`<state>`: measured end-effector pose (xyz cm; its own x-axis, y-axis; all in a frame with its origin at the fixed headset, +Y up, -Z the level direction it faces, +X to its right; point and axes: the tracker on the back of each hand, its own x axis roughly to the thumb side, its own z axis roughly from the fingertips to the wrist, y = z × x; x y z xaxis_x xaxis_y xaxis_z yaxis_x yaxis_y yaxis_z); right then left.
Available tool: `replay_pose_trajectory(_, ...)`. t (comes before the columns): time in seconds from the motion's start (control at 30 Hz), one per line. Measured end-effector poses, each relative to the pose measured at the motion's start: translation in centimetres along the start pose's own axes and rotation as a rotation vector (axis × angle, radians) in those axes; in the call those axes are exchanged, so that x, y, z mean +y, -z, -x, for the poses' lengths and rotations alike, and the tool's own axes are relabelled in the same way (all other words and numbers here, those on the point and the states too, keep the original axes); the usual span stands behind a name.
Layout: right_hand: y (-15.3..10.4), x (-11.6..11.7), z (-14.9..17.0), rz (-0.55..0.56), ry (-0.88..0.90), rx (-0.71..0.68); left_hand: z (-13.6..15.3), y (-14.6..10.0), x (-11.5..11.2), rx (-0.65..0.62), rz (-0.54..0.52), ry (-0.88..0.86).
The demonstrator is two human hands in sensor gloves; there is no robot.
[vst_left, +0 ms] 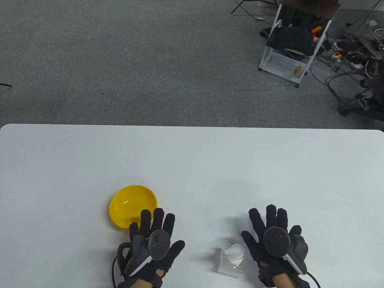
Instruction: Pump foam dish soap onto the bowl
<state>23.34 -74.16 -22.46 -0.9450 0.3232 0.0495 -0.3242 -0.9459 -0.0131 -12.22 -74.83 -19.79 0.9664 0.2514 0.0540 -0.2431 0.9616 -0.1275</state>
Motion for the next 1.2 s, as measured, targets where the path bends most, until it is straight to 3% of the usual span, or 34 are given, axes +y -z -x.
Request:
replay_pose_trajectory(0.6, 0.0, 0.1, 0.3, -0.027, 0.007, 0.013, 0.3, 0.0, 0.2, 0.013, 0.001, -0.012)
replay_pose_trajectory(0.77, 0.1, -1.6, 0.9, -0.013, 0.086, 0.007, 0.1, 0.0, 0.1, 0.001, -0.013, 0.017)
replay_pose_trajectory(0.93, 0.0, -4.6, 2.0, 0.053, 0.345, -0.07, 0.3, -0.1, 0.2, 0.003, -0.01, 0.006)
replay_pose_trajectory(1.07, 0.1, -6.2, 1.1, -0.054, 0.54, -0.19, 0.5, 0.0, 0.1, 0.002, -0.001, 0.007)
replay_pose_trajectory(1.2, 0.1, -6.2, -1.3, -0.217, 0.479, -0.382, 0.5, -0.1, 0.0, -0.009, 0.013, 0.004)
